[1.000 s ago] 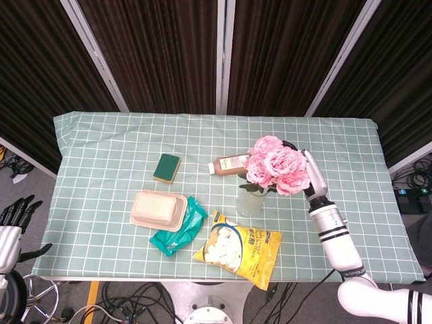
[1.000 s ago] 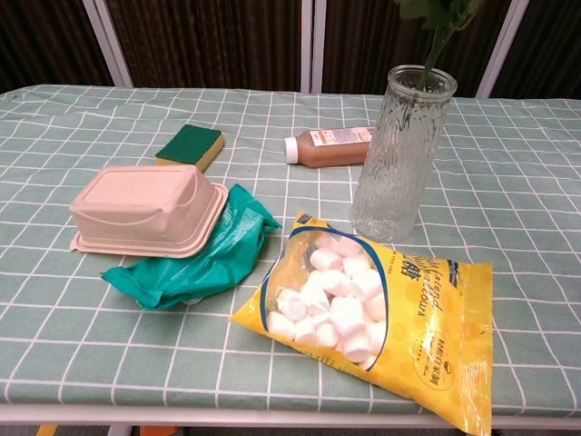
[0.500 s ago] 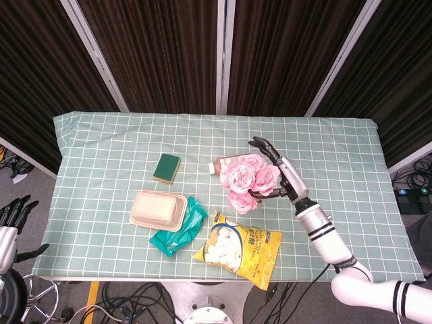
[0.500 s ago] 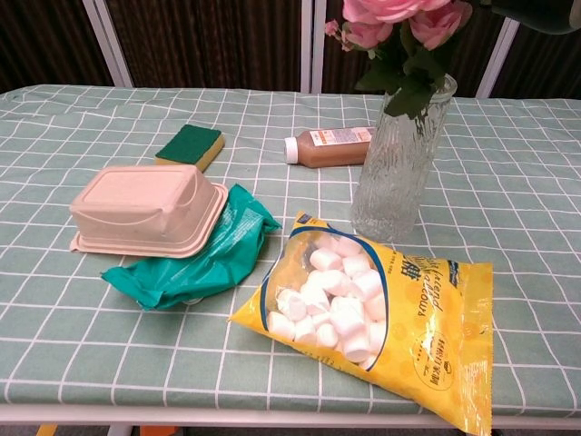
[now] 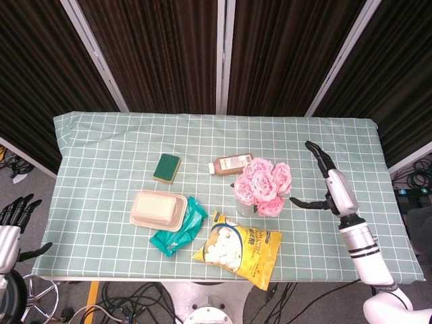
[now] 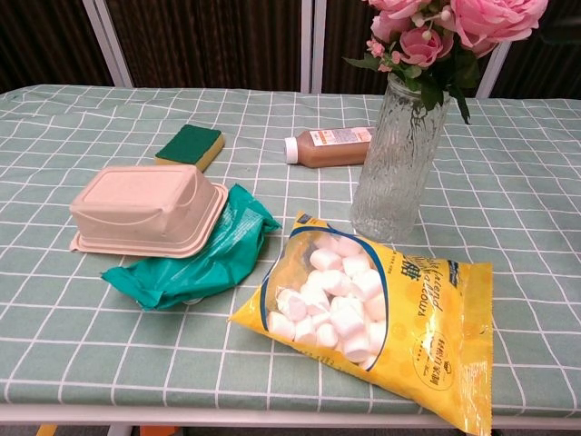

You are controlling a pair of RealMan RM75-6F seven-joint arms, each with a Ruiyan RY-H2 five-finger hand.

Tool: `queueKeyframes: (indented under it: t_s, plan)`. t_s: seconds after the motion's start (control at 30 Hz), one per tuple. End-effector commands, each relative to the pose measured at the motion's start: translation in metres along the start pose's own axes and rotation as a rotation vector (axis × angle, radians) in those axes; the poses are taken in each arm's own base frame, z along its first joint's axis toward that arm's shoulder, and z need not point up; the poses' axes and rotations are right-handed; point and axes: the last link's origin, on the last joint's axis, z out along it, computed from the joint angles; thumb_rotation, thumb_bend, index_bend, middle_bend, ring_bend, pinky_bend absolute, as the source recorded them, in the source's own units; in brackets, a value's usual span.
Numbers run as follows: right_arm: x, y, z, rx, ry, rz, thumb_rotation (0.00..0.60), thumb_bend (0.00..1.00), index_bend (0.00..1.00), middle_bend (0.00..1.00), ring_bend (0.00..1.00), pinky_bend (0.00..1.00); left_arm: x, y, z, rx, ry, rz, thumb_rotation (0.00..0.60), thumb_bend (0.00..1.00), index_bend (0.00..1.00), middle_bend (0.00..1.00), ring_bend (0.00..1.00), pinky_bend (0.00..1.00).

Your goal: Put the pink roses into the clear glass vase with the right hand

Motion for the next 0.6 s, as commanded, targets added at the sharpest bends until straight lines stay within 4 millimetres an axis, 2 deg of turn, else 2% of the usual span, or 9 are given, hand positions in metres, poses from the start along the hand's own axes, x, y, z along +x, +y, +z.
queueKeyframes:
  t_s: [0.03, 0.17, 0.27, 0.43, 0.6]
  plan:
    - [0.001, 0.056, -0.080, -0.216, 0.101, -0.467, 0.600, 0.01, 0.00, 0.00, 0.00, 0.00, 0.001, 0.001, 0.001, -0.007, -0.001, 0.003, 0.600, 0.06, 0.11, 0.02, 0.00, 0.11]
    - [-0.007, 0.082, -0.115, -0.285, 0.132, -0.502, 0.600, 0.01, 0.00, 0.00, 0.00, 0.00, 0.002, 0.002, 0.002, -0.014, -0.004, 0.003, 0.600, 0.06, 0.11, 0.02, 0.00, 0.11]
    - [-0.009, 0.094, -0.133, -0.300, 0.145, -0.549, 0.600, 0.01, 0.00, 0.00, 0.00, 0.00, 0.003, 0.004, 0.002, -0.019, -0.001, 0.007, 0.600, 0.06, 0.11, 0.02, 0.00, 0.11]
    - [-0.009, 0.104, -0.151, -0.301, 0.161, -0.647, 0.600, 0.01, 0.00, 0.00, 0.00, 0.00, 0.006, 0.005, -0.001, -0.017, 0.019, 0.007, 0.600, 0.06, 0.11, 0.02, 0.00, 0.11]
    - [-0.015, 0.109, -0.165, -0.321, 0.144, -0.652, 0.600, 0.01, 0.00, 0.00, 0.00, 0.00, 0.006, 0.005, -0.001, -0.016, 0.026, -0.007, 0.600, 0.06, 0.11, 0.02, 0.00, 0.11]
